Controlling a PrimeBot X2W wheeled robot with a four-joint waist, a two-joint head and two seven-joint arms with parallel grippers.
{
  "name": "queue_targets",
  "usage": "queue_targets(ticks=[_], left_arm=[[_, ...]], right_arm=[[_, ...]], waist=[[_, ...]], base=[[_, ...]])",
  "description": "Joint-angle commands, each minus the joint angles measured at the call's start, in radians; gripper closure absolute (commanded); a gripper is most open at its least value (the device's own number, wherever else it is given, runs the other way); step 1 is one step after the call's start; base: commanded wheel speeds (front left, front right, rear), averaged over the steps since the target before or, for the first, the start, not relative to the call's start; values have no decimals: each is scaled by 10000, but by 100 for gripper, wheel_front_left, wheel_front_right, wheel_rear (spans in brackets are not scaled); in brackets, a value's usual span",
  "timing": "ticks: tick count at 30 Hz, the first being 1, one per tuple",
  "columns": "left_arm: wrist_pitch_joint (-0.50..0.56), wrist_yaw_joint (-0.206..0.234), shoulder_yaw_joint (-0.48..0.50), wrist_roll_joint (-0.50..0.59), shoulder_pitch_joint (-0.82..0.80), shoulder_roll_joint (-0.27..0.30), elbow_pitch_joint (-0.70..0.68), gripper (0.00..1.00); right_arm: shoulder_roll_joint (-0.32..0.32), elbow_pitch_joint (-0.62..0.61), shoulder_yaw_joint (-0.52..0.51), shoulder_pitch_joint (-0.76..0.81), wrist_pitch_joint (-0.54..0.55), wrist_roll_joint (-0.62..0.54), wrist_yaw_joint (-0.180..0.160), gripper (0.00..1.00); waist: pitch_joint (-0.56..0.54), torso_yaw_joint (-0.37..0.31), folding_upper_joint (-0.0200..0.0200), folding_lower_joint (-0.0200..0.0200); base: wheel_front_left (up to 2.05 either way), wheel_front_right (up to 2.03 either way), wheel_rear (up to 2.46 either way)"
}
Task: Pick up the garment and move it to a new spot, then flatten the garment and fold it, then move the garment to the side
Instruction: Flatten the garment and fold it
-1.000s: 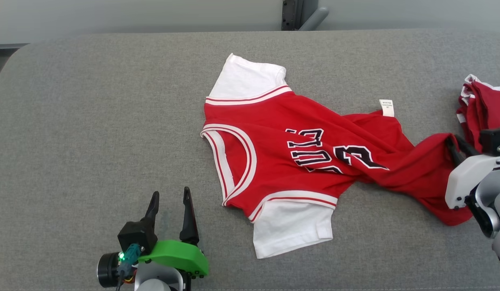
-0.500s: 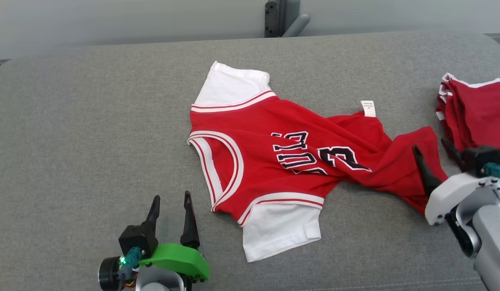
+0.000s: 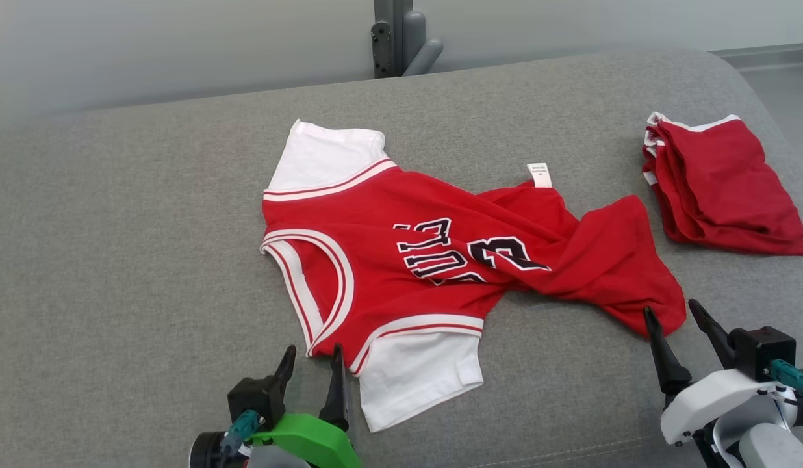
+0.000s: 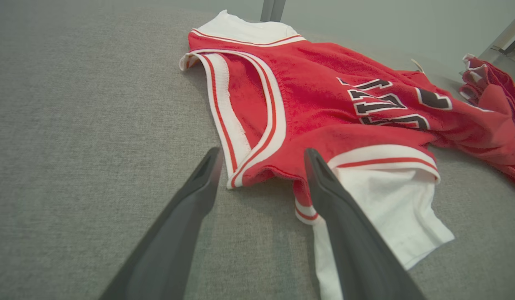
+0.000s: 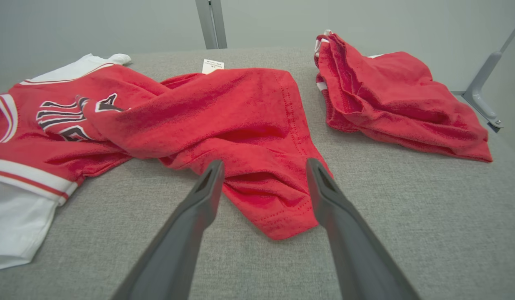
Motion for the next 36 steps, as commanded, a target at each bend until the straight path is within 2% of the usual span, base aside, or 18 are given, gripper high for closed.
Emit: queue_targets(ticks=[1,9,14,19,23,25,26,27,28,29,30,36], left_arm=[[132,-75,-117,-114,96,39,105,0],[670,81,-337,-133,161,93,460,0],[902,-123,-390,-460,290,76,449,0],[1168,-267,-192,-1518,139,46,558,0],[1312,-435,-464,-2531,-310,37,716,0],[1278,-541,-665,-3099,-522,40,767,13],[1241,-566,-744,-3399,-650,40,818,25],[1171,-534,-785,-3591,-791,47,885,43],[1037,-465,-809,-3785,-950,46,986,53],[892,-398,-828,-3883,-1104,47,1137,72],[736,-343,-842,-3902,-1250,47,1307,100],[-57,-260,-458,-3820,-2182,171,2215,100]], right_arm=[[195,-259,-327,291,-69,-272,-9,0],[738,-884,-971,821,112,-907,-9,0],[962,-1266,-1160,1031,297,-1112,-9,0],[1098,-1527,-1224,1116,401,-1220,-9,0],[1102,-1639,-1174,1041,437,-1189,-9,0],[1097,-1690,-1216,1008,431,-1184,-9,0],[1102,-1699,-1251,998,427,-1195,-9,0],[1112,-1715,-1267,988,426,-1204,-9,0],[1122,-1730,-1289,988,423,-1209,-9,0],[1134,-1744,-1296,984,422,-1220,-9,0],[1148,-1756,-1306,969,425,-1232,-9,0],[1218,-1869,-1426,1005,425,-1293,-9,0]], waist=[[-62,-208,-1,0],[-191,-388,-1,0],[-283,-432,-1,0],[-341,-522,-1,0],[-281,-662,-1,0],[-227,-728,-1,0],[-207,-752,-1,0],[-181,-782,-1,0],[-161,-806,-1,0],[-139,-834,-1,0],[-114,-860,-1,0],[12,-888,-1,0]], base=[[0,0,0],[0,0,0],[0,0,0],[0,0,0],[0,0,0],[0,0,0],[0,0,0],[0,0,0],[0,0,0],[0,0,0],[0,0,0],[0,0,0]])
